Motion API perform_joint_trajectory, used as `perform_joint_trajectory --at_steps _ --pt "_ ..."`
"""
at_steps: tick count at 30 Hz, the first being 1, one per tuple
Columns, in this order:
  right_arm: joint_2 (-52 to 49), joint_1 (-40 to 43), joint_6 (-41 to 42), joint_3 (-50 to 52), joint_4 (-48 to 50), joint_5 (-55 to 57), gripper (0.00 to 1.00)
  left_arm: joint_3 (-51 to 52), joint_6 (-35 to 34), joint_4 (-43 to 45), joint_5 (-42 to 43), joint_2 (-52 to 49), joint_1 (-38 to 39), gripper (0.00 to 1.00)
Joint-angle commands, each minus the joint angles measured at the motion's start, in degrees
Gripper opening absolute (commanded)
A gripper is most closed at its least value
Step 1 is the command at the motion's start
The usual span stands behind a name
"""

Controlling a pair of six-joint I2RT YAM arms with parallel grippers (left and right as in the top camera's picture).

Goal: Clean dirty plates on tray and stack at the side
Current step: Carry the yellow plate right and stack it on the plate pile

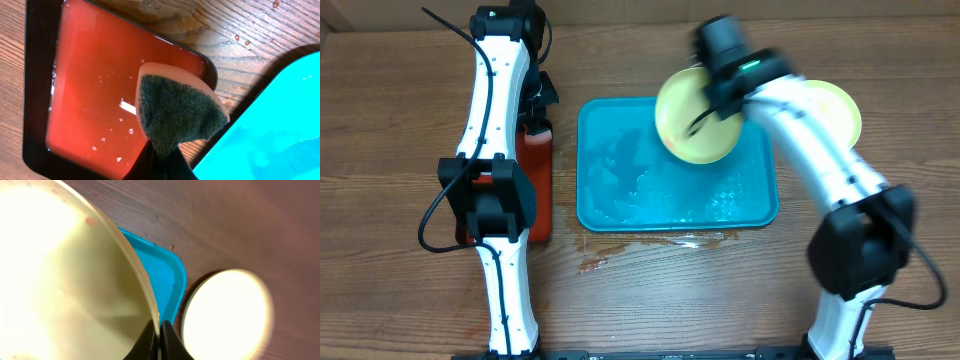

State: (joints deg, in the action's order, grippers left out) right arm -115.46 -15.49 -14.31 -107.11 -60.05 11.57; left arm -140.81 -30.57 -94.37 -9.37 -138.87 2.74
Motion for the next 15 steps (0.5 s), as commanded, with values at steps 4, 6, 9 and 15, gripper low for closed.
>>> perform_joint_trajectory --at_steps 4,6,9,15 --pt "0.48 20.15 1.16 0.7 -0.52 -34.14 0.04 0.11 -1.18 -0.04 0.26 1.4 0.44 0.04" --pt "-0.11 25.44 3.39 2.14 0.0 -34.36 0.04 0.11 -1.18 -0.02 0.26 1.4 0.44 0.04" --pt "-0.83 32.63 8.44 5.38 2.95 -34.34 0.04 0.11 -1.18 0.13 0.26 1.38 0.44 0.04" --pt "-1.64 39.95 16.0 10.49 9.38 -34.36 0.04 0.11 -1.16 0.15 0.2 1.38 0.44 0.04"
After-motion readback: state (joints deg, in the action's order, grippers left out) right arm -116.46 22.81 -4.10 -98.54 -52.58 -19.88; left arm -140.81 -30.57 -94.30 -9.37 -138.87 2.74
